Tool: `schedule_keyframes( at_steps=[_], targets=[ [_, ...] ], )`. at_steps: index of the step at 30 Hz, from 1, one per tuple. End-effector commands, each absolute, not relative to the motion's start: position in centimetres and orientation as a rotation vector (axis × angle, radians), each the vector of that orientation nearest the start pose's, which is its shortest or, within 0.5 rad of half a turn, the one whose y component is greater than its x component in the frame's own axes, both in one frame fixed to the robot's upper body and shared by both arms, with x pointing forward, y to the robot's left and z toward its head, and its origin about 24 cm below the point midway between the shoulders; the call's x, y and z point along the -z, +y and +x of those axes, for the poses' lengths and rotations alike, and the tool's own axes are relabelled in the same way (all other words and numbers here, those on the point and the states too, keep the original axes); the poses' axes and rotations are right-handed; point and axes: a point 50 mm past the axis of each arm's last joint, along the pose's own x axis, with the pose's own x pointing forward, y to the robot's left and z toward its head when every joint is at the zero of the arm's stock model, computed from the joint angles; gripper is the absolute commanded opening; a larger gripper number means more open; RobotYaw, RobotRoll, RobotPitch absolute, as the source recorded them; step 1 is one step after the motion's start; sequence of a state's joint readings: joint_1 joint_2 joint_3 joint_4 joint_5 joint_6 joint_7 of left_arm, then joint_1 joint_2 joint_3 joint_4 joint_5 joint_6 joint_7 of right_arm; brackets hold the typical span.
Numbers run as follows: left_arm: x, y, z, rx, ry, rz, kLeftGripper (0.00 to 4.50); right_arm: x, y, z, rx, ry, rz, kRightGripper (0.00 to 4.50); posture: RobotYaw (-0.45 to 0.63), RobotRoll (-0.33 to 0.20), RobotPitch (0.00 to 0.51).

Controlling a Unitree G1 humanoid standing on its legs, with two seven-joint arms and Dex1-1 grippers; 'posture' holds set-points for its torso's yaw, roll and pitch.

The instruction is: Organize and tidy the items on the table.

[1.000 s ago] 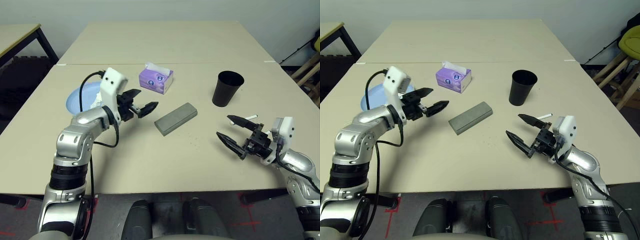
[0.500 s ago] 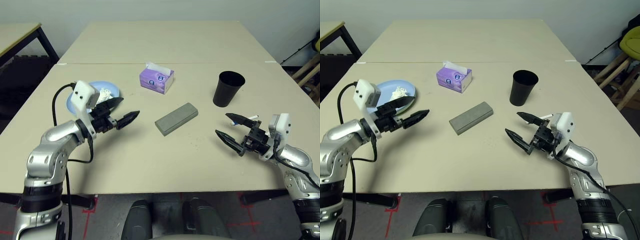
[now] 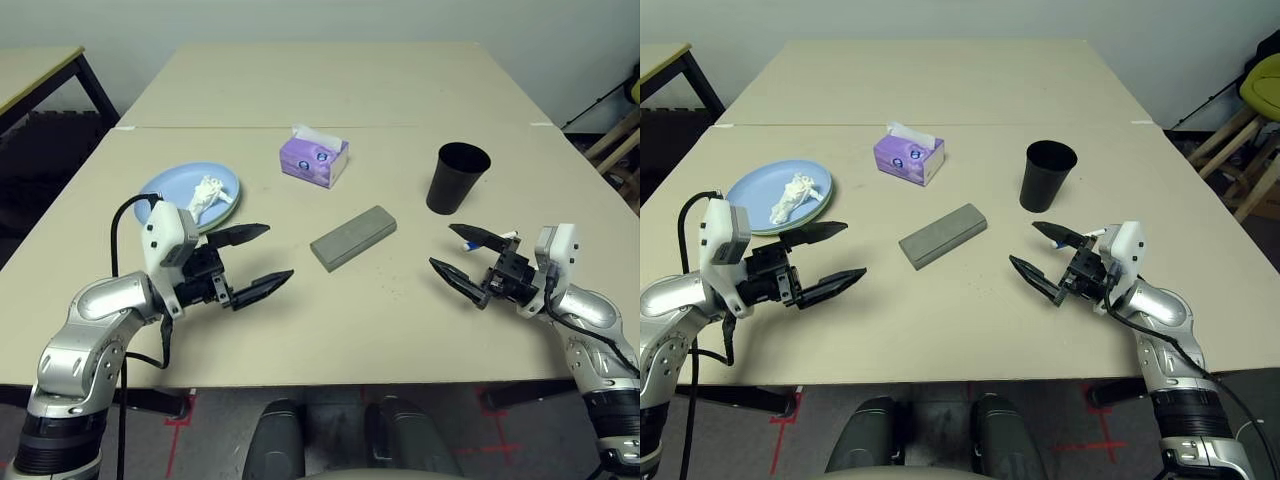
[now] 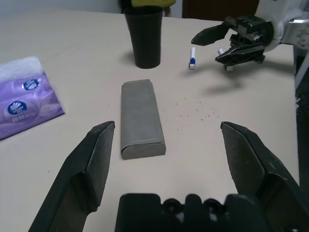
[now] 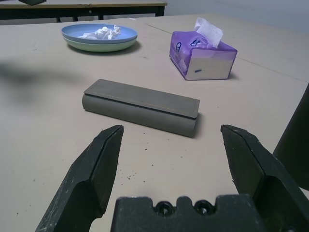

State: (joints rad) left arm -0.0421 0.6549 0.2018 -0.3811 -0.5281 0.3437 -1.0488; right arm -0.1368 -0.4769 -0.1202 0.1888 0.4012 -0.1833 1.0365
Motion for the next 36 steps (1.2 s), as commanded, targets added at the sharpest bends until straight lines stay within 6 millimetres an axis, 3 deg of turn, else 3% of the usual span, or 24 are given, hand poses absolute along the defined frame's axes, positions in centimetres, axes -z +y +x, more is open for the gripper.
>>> schedule_keyframes(
  at_steps=[1, 13, 26, 32, 36],
  targets=[
    [-15.7, 20.8, 21.6, 1.119, -0.101, 0.197, 4.48, -8.5, -23.0, 25.7, -0.882, -0.133, -0.177, 4.50, 0.14, 0.000, 0.059],
    [-14.0, 20.9, 19.9, 1.275, -0.045, 0.232, 4.48, -8.4, -23.3, 25.8, -0.890, -0.131, -0.194, 4.50, 0.13, 0.000, 0.065],
    [-13.8, 20.7, 20.2, 1.303, -0.048, 0.258, 4.48, -8.3, -23.7, 25.7, -0.879, -0.108, -0.206, 4.50, 0.13, 0.000, 0.065],
    [-13.9, 20.6, 20.4, 1.290, -0.058, 0.244, 4.48, -8.8, -24.8, 26.3, -0.807, -0.008, -0.208, 4.50, 0.13, 0.000, 0.064],
    [-14.0, 20.6, 20.4, 1.286, -0.061, 0.244, 4.48, -9.4, -25.7, 26.8, -0.816, 0.159, -0.248, 4.50, 0.12, 0.000, 0.064]
  ],
)
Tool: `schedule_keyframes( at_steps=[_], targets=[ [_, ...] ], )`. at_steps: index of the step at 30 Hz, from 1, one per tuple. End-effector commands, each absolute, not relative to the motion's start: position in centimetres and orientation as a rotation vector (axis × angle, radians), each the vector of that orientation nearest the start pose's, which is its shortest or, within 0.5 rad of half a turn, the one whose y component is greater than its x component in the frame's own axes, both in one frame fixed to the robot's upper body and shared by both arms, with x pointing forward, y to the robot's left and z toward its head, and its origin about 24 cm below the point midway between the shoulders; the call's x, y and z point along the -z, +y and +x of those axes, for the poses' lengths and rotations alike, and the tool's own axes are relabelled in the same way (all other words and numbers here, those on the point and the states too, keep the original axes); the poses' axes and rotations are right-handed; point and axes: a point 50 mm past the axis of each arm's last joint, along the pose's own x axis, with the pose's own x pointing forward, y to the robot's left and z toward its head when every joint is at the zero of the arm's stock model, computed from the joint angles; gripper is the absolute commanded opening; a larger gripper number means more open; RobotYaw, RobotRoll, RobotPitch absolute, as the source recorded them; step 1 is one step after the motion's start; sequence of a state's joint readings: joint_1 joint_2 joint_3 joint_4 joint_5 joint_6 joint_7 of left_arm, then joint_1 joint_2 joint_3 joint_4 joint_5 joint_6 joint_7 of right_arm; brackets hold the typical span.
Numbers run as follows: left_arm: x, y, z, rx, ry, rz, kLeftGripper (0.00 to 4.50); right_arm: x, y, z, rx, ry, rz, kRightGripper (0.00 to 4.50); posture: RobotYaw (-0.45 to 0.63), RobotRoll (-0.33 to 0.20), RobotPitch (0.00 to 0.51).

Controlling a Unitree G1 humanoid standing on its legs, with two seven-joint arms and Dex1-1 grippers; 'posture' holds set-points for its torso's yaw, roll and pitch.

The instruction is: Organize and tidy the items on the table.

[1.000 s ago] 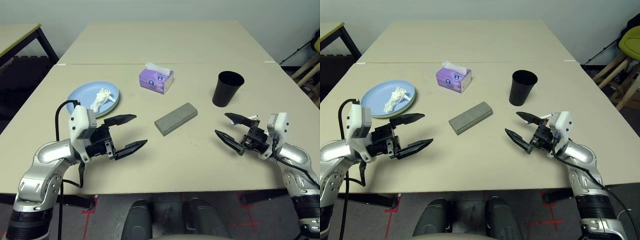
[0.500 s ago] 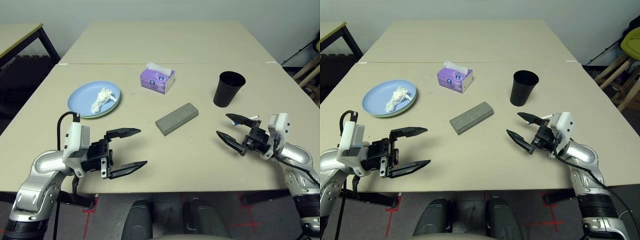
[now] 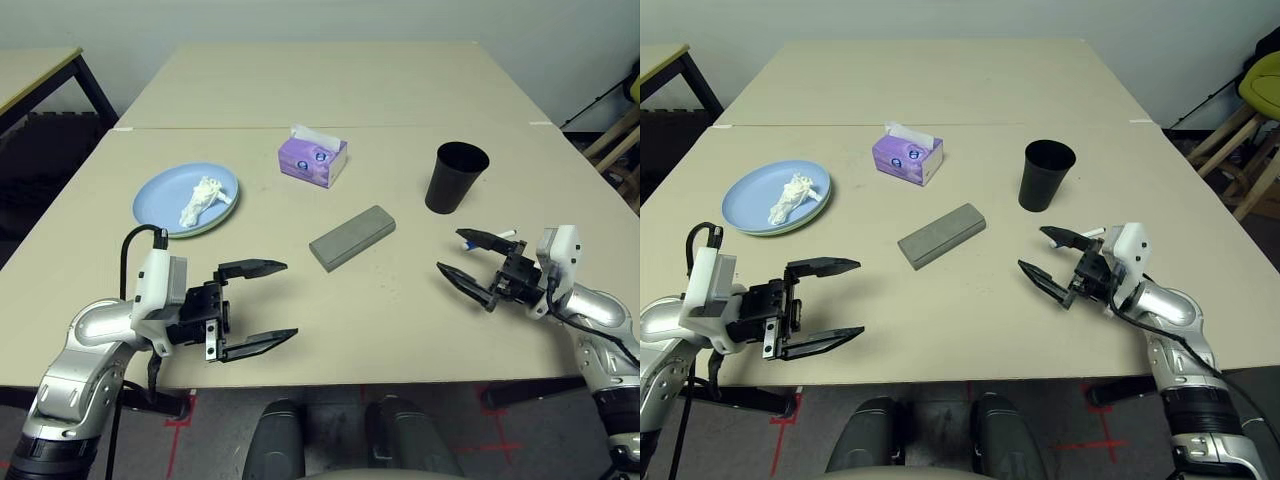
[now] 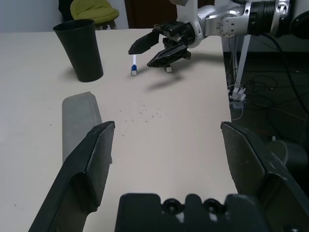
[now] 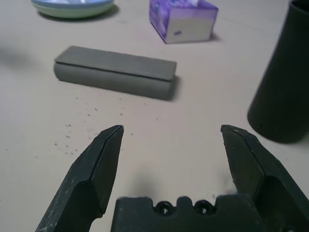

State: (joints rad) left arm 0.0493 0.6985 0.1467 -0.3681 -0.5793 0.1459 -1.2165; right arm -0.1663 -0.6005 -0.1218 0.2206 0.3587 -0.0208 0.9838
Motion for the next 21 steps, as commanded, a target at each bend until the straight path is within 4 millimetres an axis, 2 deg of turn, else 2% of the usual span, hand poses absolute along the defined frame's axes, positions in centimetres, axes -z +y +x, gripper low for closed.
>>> schedule_keyframes(
  at_steps=[1, 7, 13, 21],
  targets=[
    [-14.0, 20.6, 20.5, 1.285, -0.062, 0.245, 4.48, -10.0, -25.9, 27.0, -0.814, 0.195, -0.246, 4.50, 0.12, 0.000, 0.064],
    [-14.2, 20.6, 21.0, 1.277, -0.070, 0.246, 4.48, -15.3, -26.2, 28.6, -0.707, 0.188, -0.212, 4.50, 0.12, 0.000, 0.064],
    [-14.2, 20.5, 21.3, 1.275, -0.076, 0.246, 4.48, -18.4, -25.8, 29.1, -0.793, 0.311, -0.258, 4.50, 0.10, 0.000, 0.059],
    [-14.2, 20.6, 21.4, 1.266, -0.074, 0.248, 4.48, -24.0, -25.1, 30.3, -0.771, 0.168, -0.432, 4.50, 0.10, 0.000, 0.062]
  ],
)
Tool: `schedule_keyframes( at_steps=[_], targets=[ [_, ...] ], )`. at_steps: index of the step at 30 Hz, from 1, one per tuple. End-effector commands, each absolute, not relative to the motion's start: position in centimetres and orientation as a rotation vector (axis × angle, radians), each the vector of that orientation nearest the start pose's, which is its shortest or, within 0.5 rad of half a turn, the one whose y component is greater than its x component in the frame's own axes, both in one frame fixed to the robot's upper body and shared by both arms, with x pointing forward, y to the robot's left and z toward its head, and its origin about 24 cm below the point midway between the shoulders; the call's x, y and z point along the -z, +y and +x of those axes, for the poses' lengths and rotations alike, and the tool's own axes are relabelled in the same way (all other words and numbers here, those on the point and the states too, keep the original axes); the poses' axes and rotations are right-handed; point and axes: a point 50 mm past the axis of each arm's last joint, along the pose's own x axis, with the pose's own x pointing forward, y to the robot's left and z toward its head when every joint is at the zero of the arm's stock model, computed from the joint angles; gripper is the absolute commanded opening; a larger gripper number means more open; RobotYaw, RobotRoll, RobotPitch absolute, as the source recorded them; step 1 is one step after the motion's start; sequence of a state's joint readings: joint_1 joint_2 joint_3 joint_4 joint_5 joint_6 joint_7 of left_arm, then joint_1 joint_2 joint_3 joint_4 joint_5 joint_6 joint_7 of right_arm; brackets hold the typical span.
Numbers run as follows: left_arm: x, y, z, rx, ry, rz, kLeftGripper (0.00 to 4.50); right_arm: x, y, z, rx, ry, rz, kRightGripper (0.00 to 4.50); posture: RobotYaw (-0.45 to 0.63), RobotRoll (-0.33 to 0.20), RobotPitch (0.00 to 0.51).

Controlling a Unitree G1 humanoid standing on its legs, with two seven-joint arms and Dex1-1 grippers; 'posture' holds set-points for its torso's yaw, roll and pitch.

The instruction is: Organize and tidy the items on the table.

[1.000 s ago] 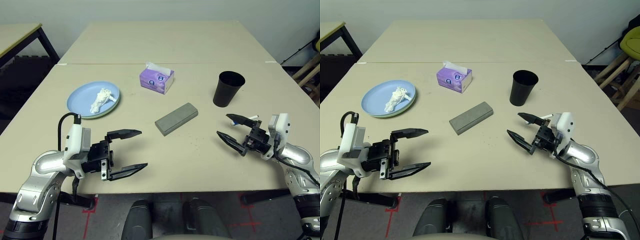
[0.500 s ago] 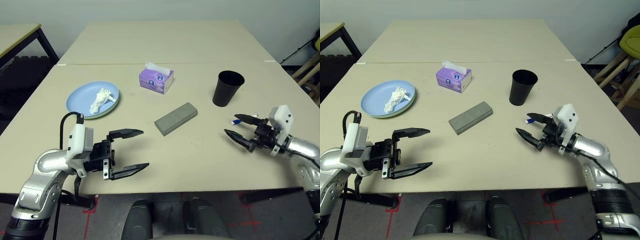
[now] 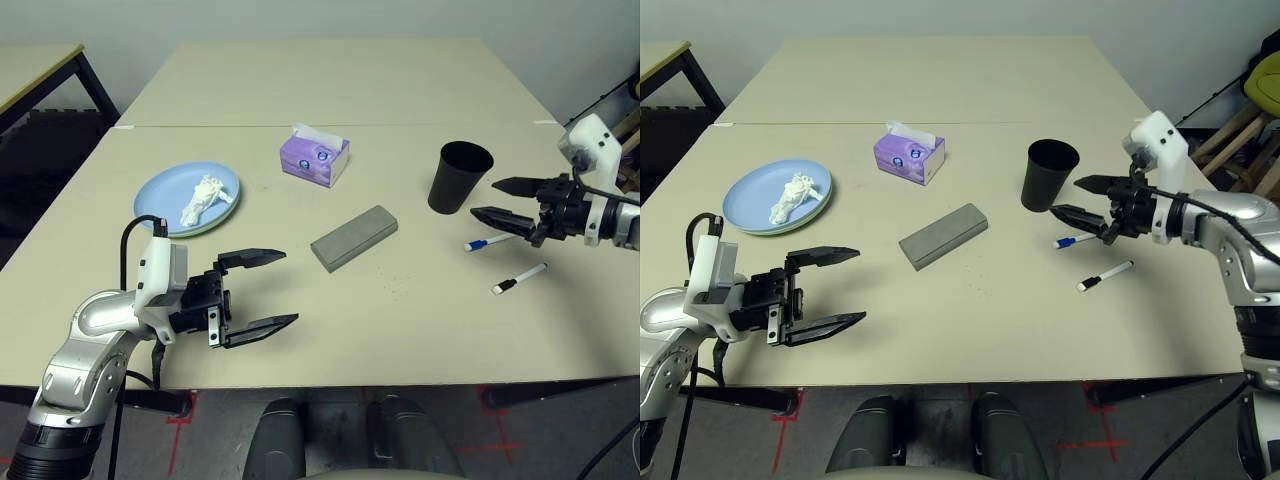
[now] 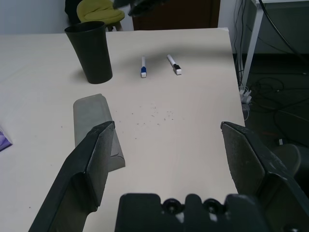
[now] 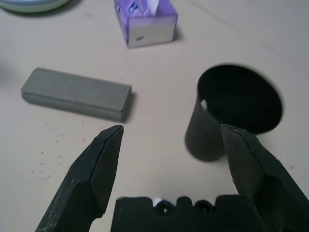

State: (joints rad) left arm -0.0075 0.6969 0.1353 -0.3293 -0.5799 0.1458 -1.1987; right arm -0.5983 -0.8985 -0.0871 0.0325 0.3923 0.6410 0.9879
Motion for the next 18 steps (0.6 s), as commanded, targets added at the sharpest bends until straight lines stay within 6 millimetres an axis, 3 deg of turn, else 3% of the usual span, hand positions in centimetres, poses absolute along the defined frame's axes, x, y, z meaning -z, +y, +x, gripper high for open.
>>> schedule_keyframes(
  at_steps=[1, 7, 18],
  targets=[
    [-14.2, 20.6, 21.4, 1.264, -0.075, 0.248, 4.48, -24.5, -25.0, 30.4, -0.763, 0.171, -0.448, 4.50, 0.10, 0.000, 0.062],
    [-14.7, 20.5, 21.8, 1.225, -0.092, 0.209, 4.48, -25.6, -24.3, 30.4, -0.844, 0.276, -0.833, 4.50, 0.11, 0.000, 0.066],
    [-14.9, 20.6, 22.0, 1.218, -0.081, 0.210, 4.48, -24.3, -24.8, 29.7, -0.953, 0.398, -1.198, 4.50, 0.11, 0.000, 0.066]
  ],
)
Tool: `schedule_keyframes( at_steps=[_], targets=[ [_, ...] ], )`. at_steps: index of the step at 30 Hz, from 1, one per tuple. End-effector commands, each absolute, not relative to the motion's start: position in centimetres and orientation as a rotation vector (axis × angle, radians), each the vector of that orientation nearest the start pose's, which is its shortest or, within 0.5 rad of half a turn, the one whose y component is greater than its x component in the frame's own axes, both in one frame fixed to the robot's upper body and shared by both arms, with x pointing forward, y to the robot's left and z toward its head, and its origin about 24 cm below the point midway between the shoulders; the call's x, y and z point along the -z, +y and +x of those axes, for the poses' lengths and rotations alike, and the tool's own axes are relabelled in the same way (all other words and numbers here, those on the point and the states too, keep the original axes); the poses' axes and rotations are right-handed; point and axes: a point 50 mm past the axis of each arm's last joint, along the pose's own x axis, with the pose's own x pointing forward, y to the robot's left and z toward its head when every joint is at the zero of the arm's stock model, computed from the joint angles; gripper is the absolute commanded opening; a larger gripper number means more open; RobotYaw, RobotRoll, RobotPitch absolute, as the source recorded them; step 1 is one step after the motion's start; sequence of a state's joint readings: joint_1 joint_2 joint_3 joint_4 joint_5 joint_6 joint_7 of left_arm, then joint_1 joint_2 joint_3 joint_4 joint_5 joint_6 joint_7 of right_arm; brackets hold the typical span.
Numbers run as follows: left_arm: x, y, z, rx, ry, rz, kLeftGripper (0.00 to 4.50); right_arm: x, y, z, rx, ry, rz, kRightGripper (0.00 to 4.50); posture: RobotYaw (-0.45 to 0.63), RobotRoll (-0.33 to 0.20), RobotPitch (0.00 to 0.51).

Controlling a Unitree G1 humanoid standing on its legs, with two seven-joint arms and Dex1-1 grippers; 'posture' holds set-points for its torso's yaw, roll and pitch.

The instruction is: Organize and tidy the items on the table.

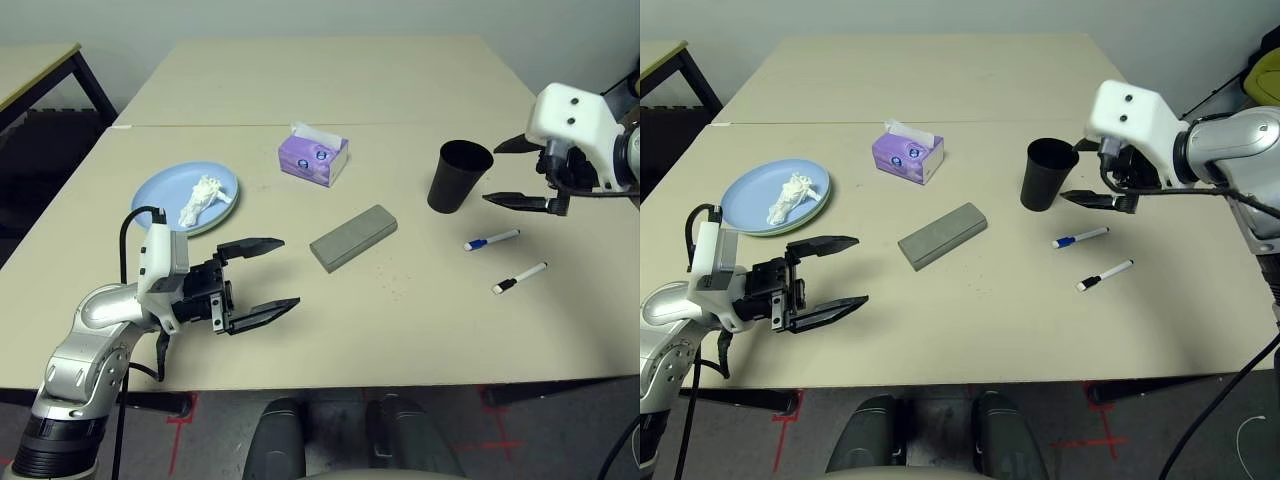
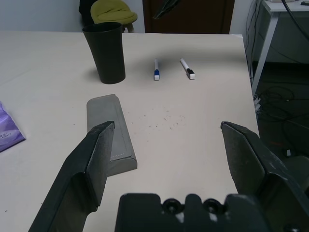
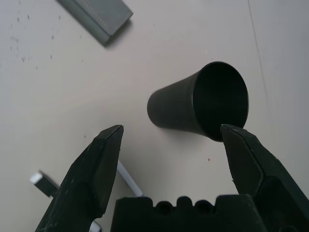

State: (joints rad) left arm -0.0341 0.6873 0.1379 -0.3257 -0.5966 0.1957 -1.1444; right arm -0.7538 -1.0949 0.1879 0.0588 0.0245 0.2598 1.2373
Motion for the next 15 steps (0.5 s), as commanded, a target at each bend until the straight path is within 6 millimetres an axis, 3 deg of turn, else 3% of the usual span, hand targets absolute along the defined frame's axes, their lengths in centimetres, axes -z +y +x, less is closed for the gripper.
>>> schedule_keyframes(
  at_steps=[1, 15],
  targets=[
    [-14.9, 20.7, 22.0, 1.219, -0.080, 0.212, 4.48, -23.9, -25.0, 29.6, -0.970, 0.433, -1.225, 4.50, 0.10, 0.000, 0.070],
    [-14.9, 20.6, 22.0, 1.221, -0.075, 0.212, 4.48, -19.7, -25.1, 29.4, -1.371, 0.651, -1.445, 4.50, 0.11, 0.000, 0.081]
  ],
)
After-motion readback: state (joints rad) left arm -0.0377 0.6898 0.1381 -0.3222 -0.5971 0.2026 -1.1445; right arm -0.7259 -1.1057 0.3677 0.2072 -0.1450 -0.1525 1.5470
